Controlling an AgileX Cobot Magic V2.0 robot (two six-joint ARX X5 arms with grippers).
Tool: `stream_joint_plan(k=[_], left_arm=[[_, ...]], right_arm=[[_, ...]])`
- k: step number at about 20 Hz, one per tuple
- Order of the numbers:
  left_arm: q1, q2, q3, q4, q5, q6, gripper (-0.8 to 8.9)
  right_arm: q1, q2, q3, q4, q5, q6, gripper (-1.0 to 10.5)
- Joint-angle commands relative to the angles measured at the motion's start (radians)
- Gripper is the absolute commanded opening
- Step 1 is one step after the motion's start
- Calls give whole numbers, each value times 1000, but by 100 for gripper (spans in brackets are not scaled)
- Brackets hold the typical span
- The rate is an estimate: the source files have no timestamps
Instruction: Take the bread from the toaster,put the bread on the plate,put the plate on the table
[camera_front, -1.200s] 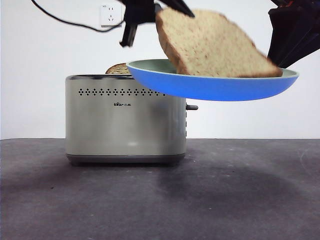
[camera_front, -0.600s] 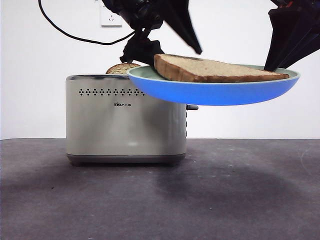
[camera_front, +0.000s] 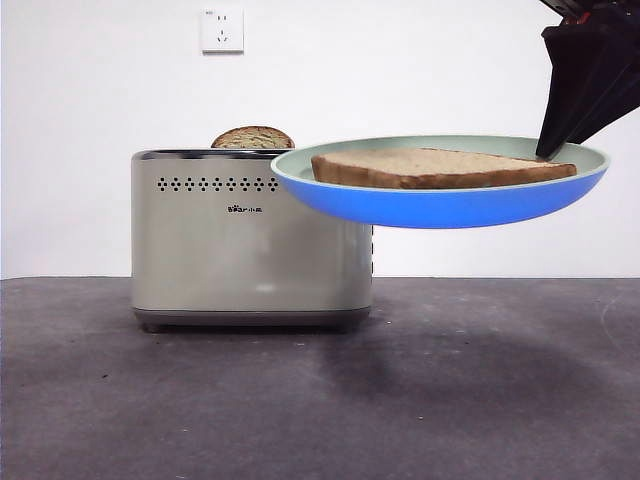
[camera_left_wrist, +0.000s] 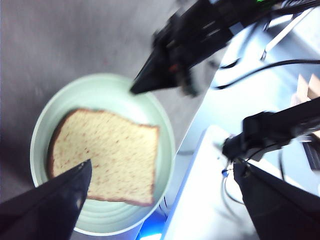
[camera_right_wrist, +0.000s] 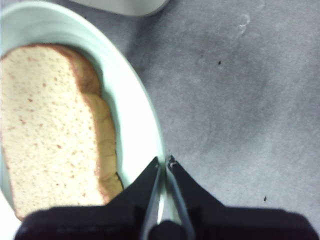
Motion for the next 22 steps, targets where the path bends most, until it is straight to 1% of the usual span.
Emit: stream_joint_plan(k=[1, 3, 4, 6, 9, 11, 13, 16, 18, 19, 21, 22], left_arm=[[0, -115, -5, -3, -1, 5, 476], [0, -218, -5, -8, -13, 5, 476], [0, -262, -5, -11, -40, 5, 476], [0, -352, -5, -30, -133, 4, 475], [0, -450, -5, -87, -260, 2, 475], [0, -488, -5, -127, -305, 1, 476], [0, -508, -5, -155, -321, 1, 475], [0, -516, -5, -185, -331, 1, 475], [0, -516, -5, -201, -351, 1, 475], [0, -516, -5, -204, -351, 1, 475], [0, -516, -5, -204, -369, 2, 475], [0, -516, -5, -204, -380, 1, 475]], right_arm=[[2, 20, -3, 5, 18, -1, -14], [2, 59, -3, 6, 65, -2, -15], [2, 83, -3, 7, 67, -2, -14], [1, 146, -3, 32, 71, -9, -14], [0, 251, -3, 90, 135, -9, -14], [-1, 322, -3, 117, 148, -9, -14], [-15, 386, -3, 134, 152, -9, -14], [-30, 482, -3, 140, 227, -10, -14], [-47, 517, -3, 139, 231, -12, -3], [-54, 518, -3, 138, 231, -7, 51], [-59, 507, -3, 138, 231, -3, 318], [-60, 494, -3, 138, 232, 4, 485]])
